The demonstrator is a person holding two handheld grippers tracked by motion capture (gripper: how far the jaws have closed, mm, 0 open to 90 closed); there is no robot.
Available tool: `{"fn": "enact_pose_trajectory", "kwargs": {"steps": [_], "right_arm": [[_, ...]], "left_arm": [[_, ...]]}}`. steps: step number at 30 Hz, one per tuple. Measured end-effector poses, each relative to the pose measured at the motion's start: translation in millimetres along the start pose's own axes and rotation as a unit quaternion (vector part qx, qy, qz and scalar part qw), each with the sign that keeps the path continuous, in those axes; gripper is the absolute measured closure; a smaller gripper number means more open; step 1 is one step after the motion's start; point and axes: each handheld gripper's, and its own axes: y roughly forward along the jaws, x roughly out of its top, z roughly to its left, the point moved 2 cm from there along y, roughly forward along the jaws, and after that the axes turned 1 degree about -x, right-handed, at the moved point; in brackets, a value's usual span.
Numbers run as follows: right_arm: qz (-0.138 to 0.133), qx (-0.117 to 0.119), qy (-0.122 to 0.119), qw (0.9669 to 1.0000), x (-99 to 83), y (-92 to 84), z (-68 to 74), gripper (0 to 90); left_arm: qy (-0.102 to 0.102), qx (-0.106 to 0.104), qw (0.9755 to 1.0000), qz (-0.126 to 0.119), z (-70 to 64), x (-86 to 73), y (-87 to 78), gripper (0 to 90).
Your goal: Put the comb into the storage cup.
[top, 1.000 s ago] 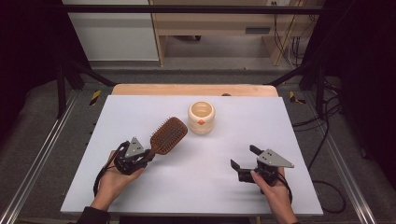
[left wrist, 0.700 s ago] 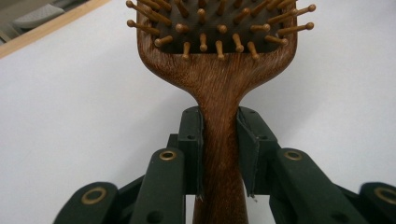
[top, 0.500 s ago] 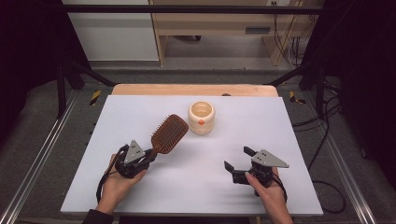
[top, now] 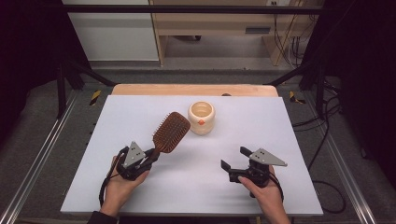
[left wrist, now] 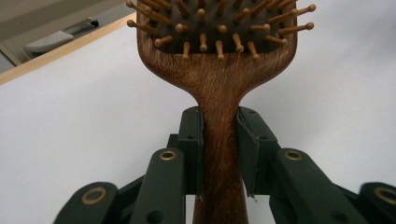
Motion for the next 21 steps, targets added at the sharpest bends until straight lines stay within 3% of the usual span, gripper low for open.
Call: {"fn": "enact_pose_trajectory", "kwargs": {"steps": [8,16,21], "right_arm": [[0.002,0.006,0.002,1.0000,1.0,2.4,5.4,6.6],[-0.005,0.021,0.031,0.9993,5.5,6.1,12.5,6.5],[-0.004,0.032,0.034,0.9989,9.0,9.6,19.7,6.5]], "left_arm": [[0.002,-0.002,0.9999,-0.011,-4.9,3.1,-0.5,72.0],[0.011,-0.006,0.9996,-0.025,-10.7,6.3,-0.8,71.9],[0.016,-0.006,0.9993,-0.033,-14.2,8.5,-1.4,72.0]]}}
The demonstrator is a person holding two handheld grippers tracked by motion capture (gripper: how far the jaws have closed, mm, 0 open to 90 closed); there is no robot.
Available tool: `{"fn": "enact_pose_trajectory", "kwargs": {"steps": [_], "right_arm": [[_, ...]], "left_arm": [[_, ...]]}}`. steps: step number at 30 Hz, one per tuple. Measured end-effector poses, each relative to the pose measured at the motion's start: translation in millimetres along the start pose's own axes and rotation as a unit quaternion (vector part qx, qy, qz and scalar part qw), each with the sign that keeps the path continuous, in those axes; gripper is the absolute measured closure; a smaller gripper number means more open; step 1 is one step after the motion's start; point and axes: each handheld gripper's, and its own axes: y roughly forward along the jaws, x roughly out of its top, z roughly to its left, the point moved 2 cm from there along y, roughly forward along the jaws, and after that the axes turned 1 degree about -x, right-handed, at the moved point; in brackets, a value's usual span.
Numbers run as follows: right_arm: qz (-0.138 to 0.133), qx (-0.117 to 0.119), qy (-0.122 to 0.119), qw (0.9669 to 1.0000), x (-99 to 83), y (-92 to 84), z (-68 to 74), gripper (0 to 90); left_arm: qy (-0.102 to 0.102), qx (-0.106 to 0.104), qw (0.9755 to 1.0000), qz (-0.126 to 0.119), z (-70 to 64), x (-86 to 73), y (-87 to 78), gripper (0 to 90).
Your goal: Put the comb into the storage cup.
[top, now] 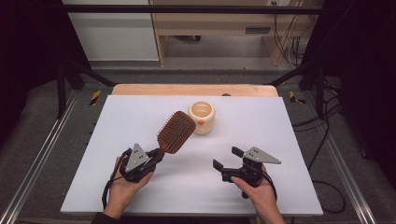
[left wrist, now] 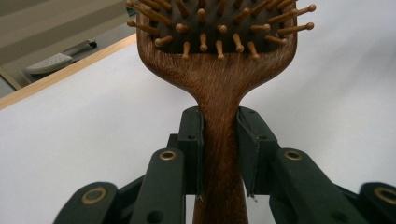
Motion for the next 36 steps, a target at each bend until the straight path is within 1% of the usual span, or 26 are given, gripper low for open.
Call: {"fn": "enact_pose_trajectory", "kwargs": {"steps": [5,11,16,23,27,33,36], "right_arm": [[-0.001,0.008,0.009,0.9999,1.9,4.0,6.8,6.3],[-0.004,0.015,0.021,0.9996,6.6,14.8,16.4,6.2],[-0.009,0.032,0.030,0.9990,12.7,27.0,28.9,6.4],[-0.006,0.052,0.025,0.9983,17.4,45.1,49.5,6.7],[-0.013,0.059,0.032,0.9977,22.5,49.7,55.0,7.5],[-0.031,0.069,0.052,0.9958,33.9,54.0,59.7,9.2],[-0.038,0.073,0.056,0.9951,39.2,56.7,62.5,10.0]], "left_arm": [[-0.001,-0.002,1.0000,-0.001,-1.0,-1.0,1.3,72.0],[-0.003,-0.006,0.9999,-0.008,-1.2,-0.4,-0.6,71.9],[-0.003,-0.007,0.9998,-0.017,-1.7,1.5,-3.5,71.9],[0.001,-0.008,0.9997,-0.023,-4.4,3.3,-5.6,72.0],[0.003,-0.010,0.9996,-0.027,-6.5,4.5,-5.7,71.9],[0.005,-0.012,0.9994,-0.031,-9.0,5.8,-6.1,71.9],[0.006,-0.012,0.9993,-0.035,-9.7,6.8,-6.8,71.9]]}}
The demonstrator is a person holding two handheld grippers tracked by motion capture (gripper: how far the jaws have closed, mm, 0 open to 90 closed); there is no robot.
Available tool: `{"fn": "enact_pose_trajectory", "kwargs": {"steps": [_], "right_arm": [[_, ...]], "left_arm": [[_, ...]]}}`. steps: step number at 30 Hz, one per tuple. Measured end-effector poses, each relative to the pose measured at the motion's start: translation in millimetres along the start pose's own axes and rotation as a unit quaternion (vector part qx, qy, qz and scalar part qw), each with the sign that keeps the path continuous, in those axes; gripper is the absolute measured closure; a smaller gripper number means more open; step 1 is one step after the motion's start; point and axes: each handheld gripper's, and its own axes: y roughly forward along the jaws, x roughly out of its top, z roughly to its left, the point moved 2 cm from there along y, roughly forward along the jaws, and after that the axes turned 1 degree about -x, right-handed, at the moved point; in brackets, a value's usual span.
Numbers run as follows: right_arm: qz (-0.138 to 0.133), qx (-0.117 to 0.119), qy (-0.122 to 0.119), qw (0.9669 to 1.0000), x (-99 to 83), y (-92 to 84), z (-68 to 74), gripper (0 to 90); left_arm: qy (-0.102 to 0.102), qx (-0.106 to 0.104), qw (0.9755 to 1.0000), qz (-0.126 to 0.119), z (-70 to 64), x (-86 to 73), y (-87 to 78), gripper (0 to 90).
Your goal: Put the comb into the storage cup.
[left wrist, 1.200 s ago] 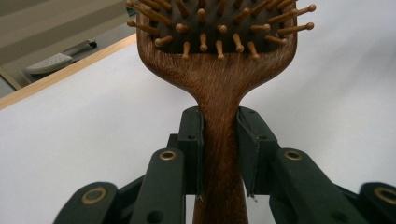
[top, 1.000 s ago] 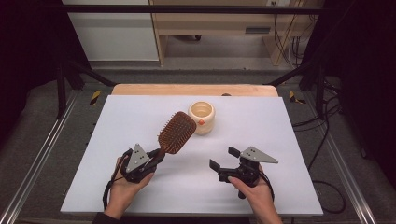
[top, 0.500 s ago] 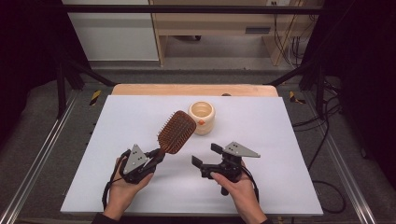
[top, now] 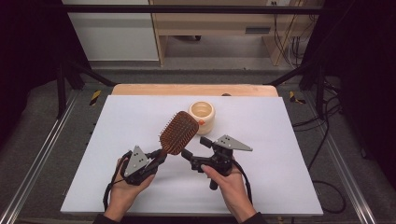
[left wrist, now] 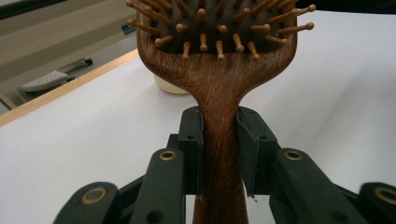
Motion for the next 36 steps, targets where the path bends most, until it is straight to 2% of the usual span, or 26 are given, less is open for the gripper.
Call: {"fn": "enact_pose_trajectory", "kwargs": {"steps": [13,29,36], "right_arm": [[-0.009,0.011,0.000,0.9999,17.2,16.0,12.0,13.0],[-0.019,0.025,0.032,0.9990,25.7,21.0,8.3,22.9],[-0.019,0.029,0.041,0.9986,28.1,22.3,8.1,24.4]], "left_arm": [[0.002,-0.003,1.0000,-0.008,-2.4,1.4,-0.9,71.9],[0.005,-0.006,0.9999,-0.011,-3.8,1.8,-0.8,71.9],[0.005,-0.006,0.9999,-0.012,-3.9,2.0,-1.1,71.9]]}}
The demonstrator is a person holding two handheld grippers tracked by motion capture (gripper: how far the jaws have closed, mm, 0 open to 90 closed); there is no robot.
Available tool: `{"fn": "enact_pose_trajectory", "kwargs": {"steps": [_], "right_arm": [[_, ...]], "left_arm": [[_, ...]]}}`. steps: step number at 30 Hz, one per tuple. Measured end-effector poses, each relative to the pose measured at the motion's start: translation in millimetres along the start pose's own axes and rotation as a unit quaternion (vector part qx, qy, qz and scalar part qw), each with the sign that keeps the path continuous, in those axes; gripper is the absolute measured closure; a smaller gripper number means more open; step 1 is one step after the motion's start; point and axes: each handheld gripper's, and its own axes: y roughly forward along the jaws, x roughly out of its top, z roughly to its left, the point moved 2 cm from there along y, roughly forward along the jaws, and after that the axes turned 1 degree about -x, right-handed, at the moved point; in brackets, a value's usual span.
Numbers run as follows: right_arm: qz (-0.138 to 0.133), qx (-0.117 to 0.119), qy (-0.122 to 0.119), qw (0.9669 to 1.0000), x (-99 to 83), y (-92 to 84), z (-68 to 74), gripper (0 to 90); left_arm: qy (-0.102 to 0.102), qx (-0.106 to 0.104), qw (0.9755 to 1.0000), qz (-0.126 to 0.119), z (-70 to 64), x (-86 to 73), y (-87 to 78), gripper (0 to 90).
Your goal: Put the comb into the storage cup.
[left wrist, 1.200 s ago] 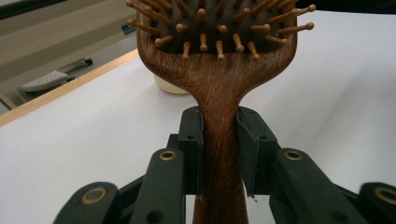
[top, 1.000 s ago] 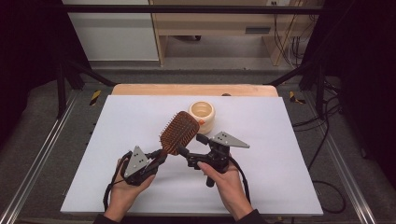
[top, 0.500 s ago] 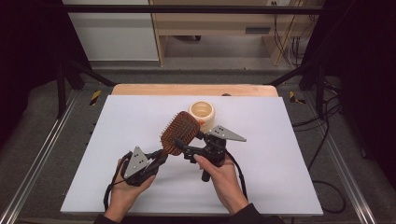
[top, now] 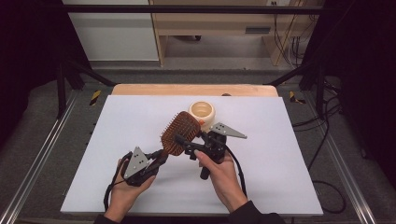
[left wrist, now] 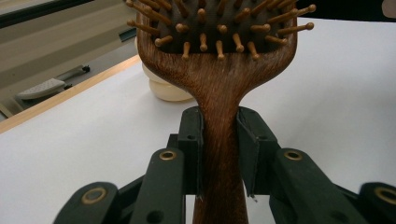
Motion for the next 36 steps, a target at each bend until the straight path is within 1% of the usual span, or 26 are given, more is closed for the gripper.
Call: {"fn": "enact_pose_trajectory", "kwargs": {"steps": [17,19,22,24,29,32,36], "right_arm": [[-0.011,0.007,0.017,0.9998,5.5,3.6,-2.2,30.4],[-0.013,0.010,0.022,0.9996,5.8,4.2,-2.2,31.4],[-0.016,0.011,0.028,0.9994,6.4,4.7,-2.5,34.4],[-0.018,0.011,0.032,0.9993,6.9,4.5,-3.2,38.5],[-0.021,0.021,0.042,0.9986,7.8,4.7,-3.3,42.3],[-0.021,0.024,0.043,0.9986,8.0,4.4,-3.4,46.1],[-0.022,0.024,0.041,0.9986,8.1,3.9,-1.2,49.8]], "left_arm": [[-0.001,0.000,1.0000,-0.007,0.2,0.9,-1.7,71.9],[0.001,0.000,1.0000,-0.008,0.0,1.2,-1.9,71.9],[-0.002,0.000,0.9999,-0.011,0.5,1.3,-2.2,71.9],[-0.005,-0.001,0.9999,-0.014,1.2,1.4,-2.9,71.9],[-0.009,-0.006,0.9998,-0.017,2.4,0.7,-3.1,71.9],[-0.009,-0.007,0.9998,-0.017,2.9,0.1,-2.7,72.0],[-0.015,-0.011,0.9997,-0.018,3.7,-0.9,-2.1,72.1]]}}
